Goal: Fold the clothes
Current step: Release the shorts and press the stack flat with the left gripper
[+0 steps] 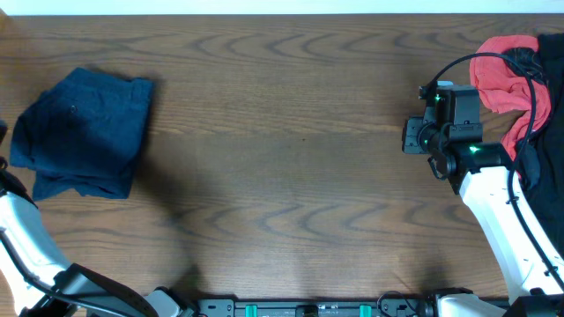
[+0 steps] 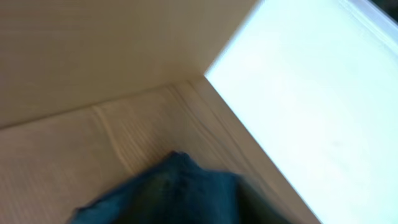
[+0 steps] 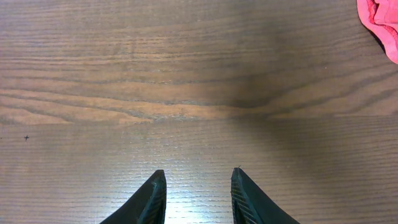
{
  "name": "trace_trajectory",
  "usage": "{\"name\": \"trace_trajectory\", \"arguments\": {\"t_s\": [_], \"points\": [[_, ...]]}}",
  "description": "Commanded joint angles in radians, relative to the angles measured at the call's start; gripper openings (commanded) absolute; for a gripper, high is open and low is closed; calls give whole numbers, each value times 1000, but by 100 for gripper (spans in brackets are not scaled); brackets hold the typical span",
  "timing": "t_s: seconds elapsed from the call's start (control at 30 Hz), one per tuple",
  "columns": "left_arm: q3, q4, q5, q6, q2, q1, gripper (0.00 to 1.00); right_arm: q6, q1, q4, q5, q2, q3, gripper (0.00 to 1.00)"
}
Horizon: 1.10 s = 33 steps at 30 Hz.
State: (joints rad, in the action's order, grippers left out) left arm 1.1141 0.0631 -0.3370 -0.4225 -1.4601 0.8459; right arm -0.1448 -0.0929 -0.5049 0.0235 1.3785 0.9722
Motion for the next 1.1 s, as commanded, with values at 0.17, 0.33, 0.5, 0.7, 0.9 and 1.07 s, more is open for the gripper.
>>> {"name": "trace_trajectory", "arguments": {"t_s": [0.17, 0.33, 0.5, 0.7, 0.9, 1.07], "points": [[3, -9, -85, 7, -221, -17, 23, 11, 8, -9, 14, -4, 7, 32], [3, -12, -47, 7, -359, 29, 23, 11, 8, -14, 14, -4, 7, 33], [3, -68, -37, 0, -465, 64, 24, 11, 8, -20, 14, -4, 7, 32], [3, -116, -13, 2, -560, 74, 35, 12, 8, -27, 14, -4, 7, 33], [3, -92, -31, 48, -532, 75, 59, 12, 8, -42, 14, -4, 7, 32], [4, -39, -99, 63, -437, 75, 70, 12, 8, -41, 14, -4, 7, 32]]}}
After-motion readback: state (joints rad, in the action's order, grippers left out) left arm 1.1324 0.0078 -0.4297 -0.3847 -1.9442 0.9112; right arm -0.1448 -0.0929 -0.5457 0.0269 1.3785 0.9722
